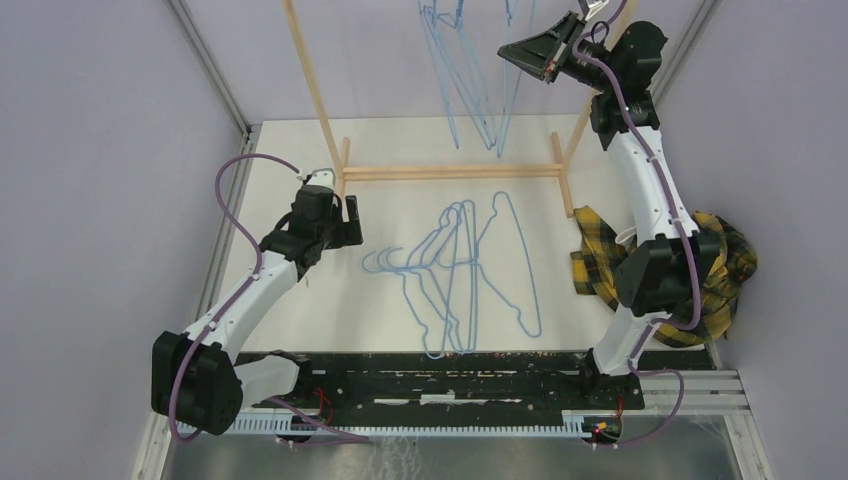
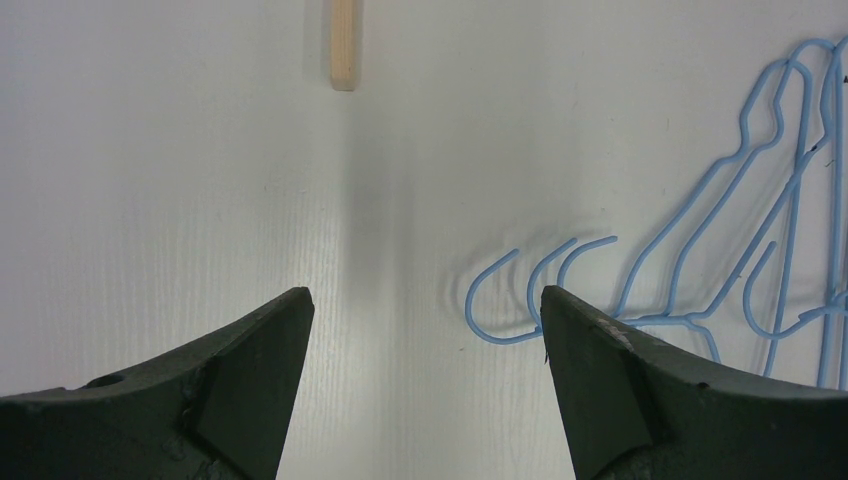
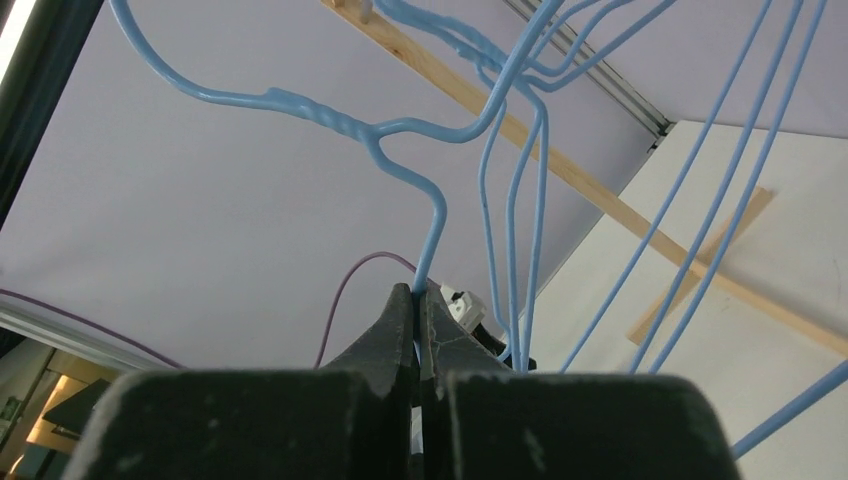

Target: Organize the hangers

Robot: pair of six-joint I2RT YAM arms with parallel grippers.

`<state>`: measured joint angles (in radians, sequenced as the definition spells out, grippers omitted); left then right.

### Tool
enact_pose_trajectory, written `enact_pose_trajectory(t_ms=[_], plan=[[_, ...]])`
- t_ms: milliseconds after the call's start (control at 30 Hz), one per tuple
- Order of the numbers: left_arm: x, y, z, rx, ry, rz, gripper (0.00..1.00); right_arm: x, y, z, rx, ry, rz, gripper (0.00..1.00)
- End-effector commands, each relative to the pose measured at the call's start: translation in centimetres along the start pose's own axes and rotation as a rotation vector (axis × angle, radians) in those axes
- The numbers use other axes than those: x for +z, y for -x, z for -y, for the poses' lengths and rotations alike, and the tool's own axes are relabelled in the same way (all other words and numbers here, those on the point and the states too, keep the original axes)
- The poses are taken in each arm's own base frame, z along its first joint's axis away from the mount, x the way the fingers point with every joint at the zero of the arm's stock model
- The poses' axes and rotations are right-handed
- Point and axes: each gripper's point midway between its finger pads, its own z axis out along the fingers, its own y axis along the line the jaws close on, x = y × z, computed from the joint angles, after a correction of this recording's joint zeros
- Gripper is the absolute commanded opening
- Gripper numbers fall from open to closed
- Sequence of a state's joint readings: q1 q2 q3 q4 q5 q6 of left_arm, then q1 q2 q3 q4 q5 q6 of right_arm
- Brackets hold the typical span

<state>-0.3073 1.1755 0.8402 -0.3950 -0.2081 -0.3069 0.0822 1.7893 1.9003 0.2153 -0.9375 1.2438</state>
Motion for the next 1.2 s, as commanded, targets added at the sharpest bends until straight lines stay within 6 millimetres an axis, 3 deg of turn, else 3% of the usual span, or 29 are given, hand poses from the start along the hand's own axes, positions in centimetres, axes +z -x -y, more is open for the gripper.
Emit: enact_pose_trajectory(t_ms=[0, 367, 600, 800, 1000, 1167], plan=[[-0.3, 1.7, 0.1, -0.017, 0.007, 0.049, 0.91, 0.7, 2.0, -1.0, -0.059, 0.048, 0.04, 0.01], [-0.3, 1.5, -0.2, -0.01, 0.023, 0.046, 0.92, 2.1, 4.0, 1.6, -0.048, 0.029, 0.106, 0.01], [-0.4, 1.5, -0.2, -0.012, 0.022, 0.048, 0.92, 2.1, 3.2, 3.9, -0.01, -0.018, 0.099, 0.02], [-0.5, 1.5, -0.1, -0.015, 0.016, 0.048, 0.92, 1.1, 1.6, 5.4, -0.033, -0.088, 0.091, 0.28], [-0.5, 1.4, -0.1, -0.019, 0.014, 0.047, 0.92, -1.2, 1.1, 3.3, -0.167, -0.181, 0.134, 0.62], [-0.6, 1.3, -0.1, -0.021, 0.015, 0.049, 0.92, -4.4, 0.3, 0.9, -0.293, -0.289, 0.172, 0.79]])
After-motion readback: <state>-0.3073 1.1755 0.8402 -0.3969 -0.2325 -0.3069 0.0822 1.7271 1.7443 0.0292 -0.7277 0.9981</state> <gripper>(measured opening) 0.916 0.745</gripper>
